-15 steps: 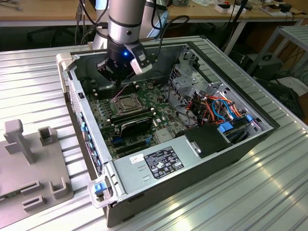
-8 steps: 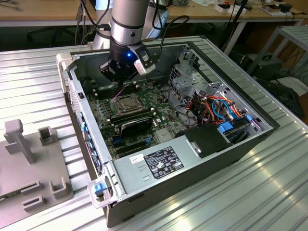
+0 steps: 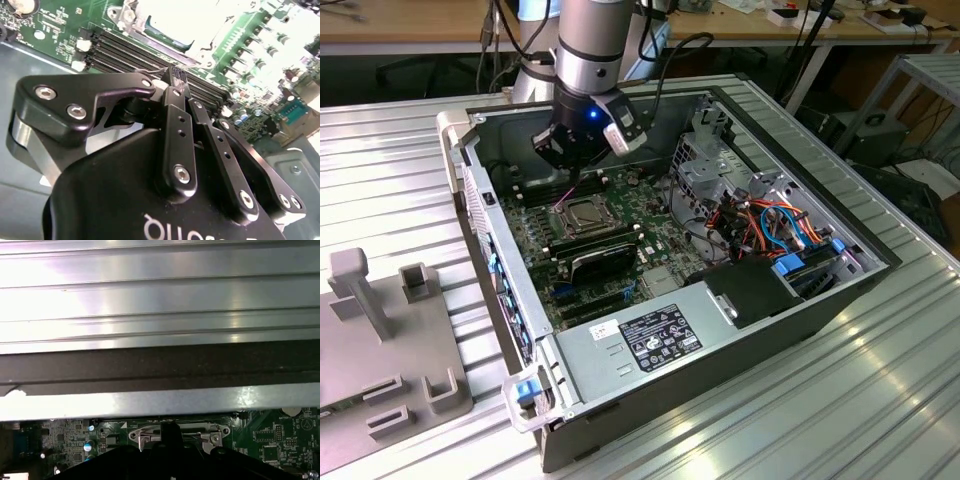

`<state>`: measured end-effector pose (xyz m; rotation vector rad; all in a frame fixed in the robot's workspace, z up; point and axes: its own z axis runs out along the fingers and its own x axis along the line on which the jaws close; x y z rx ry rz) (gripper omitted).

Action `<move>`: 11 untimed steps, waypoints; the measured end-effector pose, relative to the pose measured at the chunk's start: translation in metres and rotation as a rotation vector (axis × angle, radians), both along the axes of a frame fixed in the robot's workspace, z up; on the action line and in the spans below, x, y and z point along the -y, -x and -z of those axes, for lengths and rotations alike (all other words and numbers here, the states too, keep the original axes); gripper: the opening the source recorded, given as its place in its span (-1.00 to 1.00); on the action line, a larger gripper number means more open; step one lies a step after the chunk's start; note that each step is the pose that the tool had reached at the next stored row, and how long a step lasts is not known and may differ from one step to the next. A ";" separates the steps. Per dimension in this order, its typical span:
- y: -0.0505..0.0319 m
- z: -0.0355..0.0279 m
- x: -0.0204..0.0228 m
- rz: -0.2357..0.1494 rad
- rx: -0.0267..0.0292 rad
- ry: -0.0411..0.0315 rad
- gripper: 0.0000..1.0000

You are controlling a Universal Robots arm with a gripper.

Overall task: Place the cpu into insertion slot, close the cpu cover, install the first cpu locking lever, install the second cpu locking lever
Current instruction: 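Install the first cpu locking lever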

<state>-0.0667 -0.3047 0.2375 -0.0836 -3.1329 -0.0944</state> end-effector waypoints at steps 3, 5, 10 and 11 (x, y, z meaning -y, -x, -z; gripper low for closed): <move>-0.0060 0.0038 -0.0008 -0.001 0.0000 0.0000 -0.79; -0.0079 0.0065 -0.0011 -0.002 -0.0001 0.0001 -0.79; -0.0109 0.0166 -0.0017 -0.003 -0.0002 0.0002 -0.79; -0.0117 0.0177 -0.0018 -0.003 -0.0001 0.0001 -0.79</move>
